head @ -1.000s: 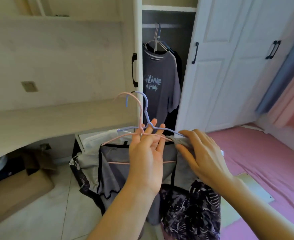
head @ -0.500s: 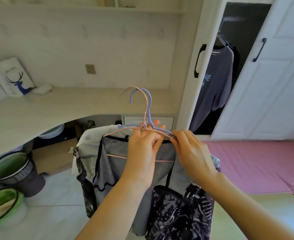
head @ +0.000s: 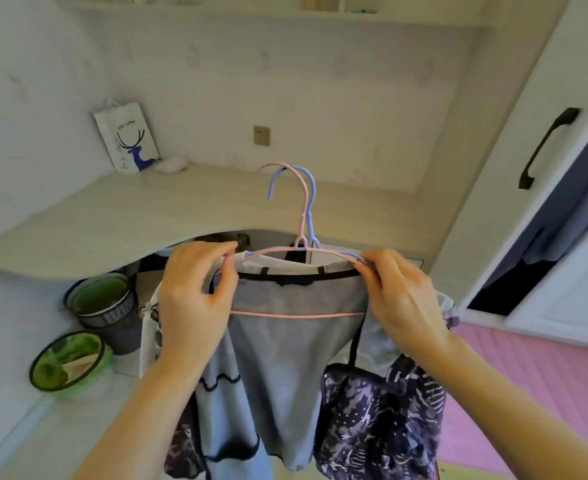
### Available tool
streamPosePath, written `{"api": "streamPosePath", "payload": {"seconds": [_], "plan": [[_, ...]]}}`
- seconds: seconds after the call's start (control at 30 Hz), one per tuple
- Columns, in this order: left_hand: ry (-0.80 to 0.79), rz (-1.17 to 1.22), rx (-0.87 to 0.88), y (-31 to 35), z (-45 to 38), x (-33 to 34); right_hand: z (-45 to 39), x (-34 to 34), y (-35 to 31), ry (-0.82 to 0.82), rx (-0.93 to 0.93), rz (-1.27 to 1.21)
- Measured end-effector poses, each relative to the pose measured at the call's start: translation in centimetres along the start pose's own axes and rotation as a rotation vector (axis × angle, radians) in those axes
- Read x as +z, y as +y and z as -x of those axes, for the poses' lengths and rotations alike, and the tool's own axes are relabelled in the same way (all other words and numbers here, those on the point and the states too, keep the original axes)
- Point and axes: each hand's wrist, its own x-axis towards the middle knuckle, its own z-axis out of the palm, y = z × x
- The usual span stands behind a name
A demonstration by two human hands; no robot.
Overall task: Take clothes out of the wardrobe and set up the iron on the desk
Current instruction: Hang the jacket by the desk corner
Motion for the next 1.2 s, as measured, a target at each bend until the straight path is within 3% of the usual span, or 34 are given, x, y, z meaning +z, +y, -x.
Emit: {"api": "streamPosePath", "payload": {"seconds": [0.17,0.23,0.4,0.67,1.2], "plan": [[-0.327,-0.071,-0.049,-7.3,-2.9,0.3,-4.7,4.2,1.5,-0.011,-0.053,-0.090],[-0.382,-0.095,-0.086,-9.2,-3.9,0.6,-6.5,5.9,2.0,-0.013,-0.067,-0.116],[-0.321,-0.193,-0.093,-13.2,-5.7,1.7,-10.6,10.8,2.8,-0.059,-0.082,-0.194],[-0.181,-0.194,-0.274,-19.0,-8.0,2.4,-16.5,18.4,1.4,-0.156,-0.165,-0.333],[-0.076,-0.252,-0.297,-37.3,-19.1,-3.6,-29.1,35.8,-10.1,-0.181,-0.181,-0.437]]}}
